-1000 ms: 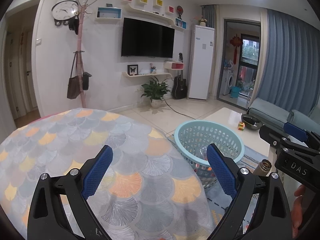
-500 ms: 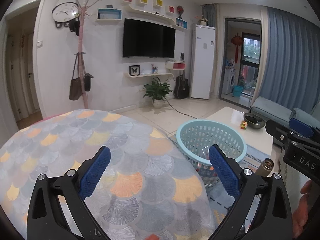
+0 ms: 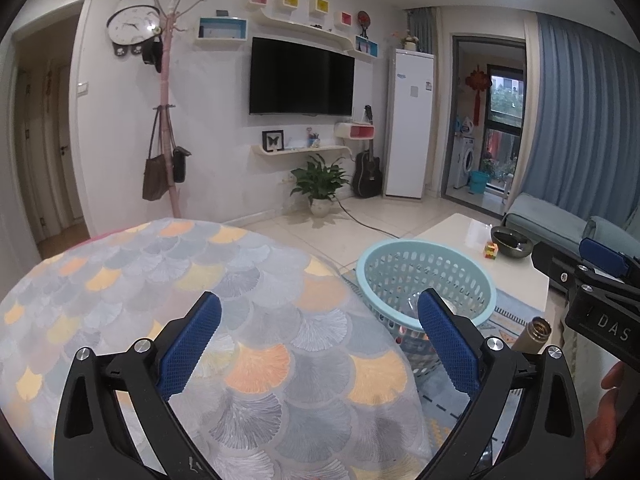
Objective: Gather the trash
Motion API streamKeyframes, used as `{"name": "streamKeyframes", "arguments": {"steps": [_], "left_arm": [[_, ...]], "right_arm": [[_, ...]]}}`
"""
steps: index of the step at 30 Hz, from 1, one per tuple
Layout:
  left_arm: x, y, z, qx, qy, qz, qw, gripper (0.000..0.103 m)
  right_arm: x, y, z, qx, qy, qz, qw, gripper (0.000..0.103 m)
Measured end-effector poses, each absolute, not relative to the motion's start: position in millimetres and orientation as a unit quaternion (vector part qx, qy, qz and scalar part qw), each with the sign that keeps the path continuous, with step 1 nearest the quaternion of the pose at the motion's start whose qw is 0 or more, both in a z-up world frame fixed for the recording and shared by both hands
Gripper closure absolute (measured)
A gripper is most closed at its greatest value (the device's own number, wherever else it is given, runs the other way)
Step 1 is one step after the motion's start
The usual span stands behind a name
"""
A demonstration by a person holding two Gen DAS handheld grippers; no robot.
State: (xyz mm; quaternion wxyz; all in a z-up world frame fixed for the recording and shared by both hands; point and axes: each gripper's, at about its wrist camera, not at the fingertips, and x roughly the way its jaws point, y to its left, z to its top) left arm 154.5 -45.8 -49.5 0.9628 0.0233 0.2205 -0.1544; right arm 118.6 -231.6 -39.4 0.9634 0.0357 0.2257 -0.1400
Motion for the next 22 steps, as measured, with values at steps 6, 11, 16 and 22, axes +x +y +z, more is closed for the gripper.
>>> {"name": "streamKeyframes", "arguments": {"steps": [6, 11, 16, 22], "left_arm": [[155.3, -46.1, -50.0, 0.021, 0.225, -0.151, 0.962, 0.008], [152.1, -39.2, -46.5, -0.004, 0.211, -0.166, 0.963, 0.007], [157.3, -35.2, -47.1, -0.019, 0.222, -0.167, 0.960, 0.007], [159.3, -41.9, -42.9, -0.001, 0.222, -0.151, 0.963, 0.007]], "right_arm": [[119.4, -231.2, -39.8, 0.033, 0.228, -0.138, 0.963, 0.025], [121.5, -229.2, -39.8, 0.028, 0.232, -0.137, 0.963, 0.025], [119.2, -228.2, -37.2, 0.025, 0.233, -0.135, 0.963, 0.025], [117.8, -229.9, -31.1, 0.016, 0.250, -0.144, 0.957, 0.025]]}}
